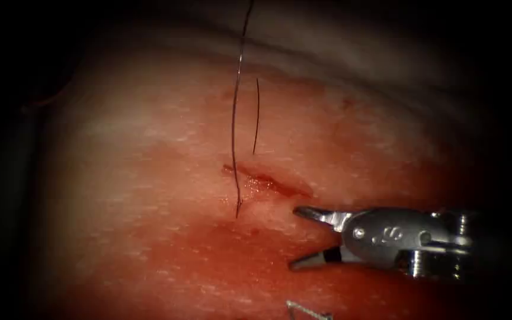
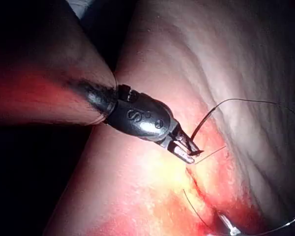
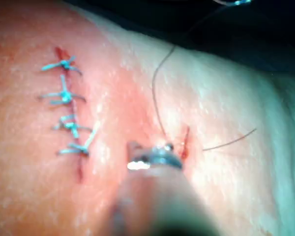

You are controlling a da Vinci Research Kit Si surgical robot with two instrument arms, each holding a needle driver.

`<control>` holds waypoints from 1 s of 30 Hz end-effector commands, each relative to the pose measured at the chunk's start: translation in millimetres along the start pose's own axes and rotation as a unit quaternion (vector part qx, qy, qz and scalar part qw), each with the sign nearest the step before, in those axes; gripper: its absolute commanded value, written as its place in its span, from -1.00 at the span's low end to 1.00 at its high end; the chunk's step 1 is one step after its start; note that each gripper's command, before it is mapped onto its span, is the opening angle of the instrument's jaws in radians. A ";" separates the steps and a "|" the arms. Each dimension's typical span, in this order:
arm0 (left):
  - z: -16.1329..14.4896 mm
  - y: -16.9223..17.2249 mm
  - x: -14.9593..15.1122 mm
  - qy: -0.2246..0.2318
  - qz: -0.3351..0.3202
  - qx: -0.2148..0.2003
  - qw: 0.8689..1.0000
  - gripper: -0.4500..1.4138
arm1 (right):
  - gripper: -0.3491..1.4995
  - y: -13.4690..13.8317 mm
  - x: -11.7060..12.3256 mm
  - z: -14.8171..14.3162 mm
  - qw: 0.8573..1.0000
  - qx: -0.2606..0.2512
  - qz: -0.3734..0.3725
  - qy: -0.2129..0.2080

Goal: Wound Closure

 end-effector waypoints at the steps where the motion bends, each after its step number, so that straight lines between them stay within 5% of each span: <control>1: 0.5 0.3 -0.8 0.000 -0.002 -0.001 1.000 -0.89 | 0.71 1.8 -0.9 0.9 1.000 -0.012 0.008 0.014; 4: 0.5 0.4 -0.8 0.000 -0.002 0.000 1.000 -0.89 | 0.71 4.6 -1.7 1.7 0.996 -0.010 0.068 0.050; 5: 0.5 0.4 -0.8 0.000 -0.001 0.000 1.000 -0.89 | 0.65 6.7 -2.1 2.7 0.983 -0.022 0.153 0.097; 7: 0.5 0.4 -0.8 0.000 -0.001 0.000 1.000 -0.89 | 0.34 7.9 -2.5 3.5 0.967 -0.024 0.219 0.125; 10: 0.6 0.4 -0.9 0.000 0.002 0.000 1.000 -0.89 | 0.24 9.5 -3.6 5.9 0.935 -0.029 0.323 0.146; 11: 0.7 0.4 -1.0 0.000 0.002 0.001 1.000 -0.89 | 0.24 9.9 -4.5 7.5 0.895 -0.027 0.416 0.160; 12: 0.7 0.4 -1.0 0.000 0.002 0.001 1.000 -0.89 | 0.24 9.9 -4.9 8.2 0.886 -0.029 0.433 0.165; 17: 0.9 0.5 -1.2 0.000 -0.002 0.002 1.000 -0.89 | 0.27 9.7 -6.2 11.6 0.878 -0.028 0.446 0.174; 26: 0.8 0.7 -0.9 -0.001 -0.006 0.002 1.000 -0.89 | 0.34 10.3 -4.5 15.9 0.868 -0.042 0.462 0.175; 30: 0.9 0.7 -1.0 -0.001 -0.006 0.002 1.000 -0.89 | 0.43 11.1 -5.2 17.3 0.877 -0.058 0.451 0.153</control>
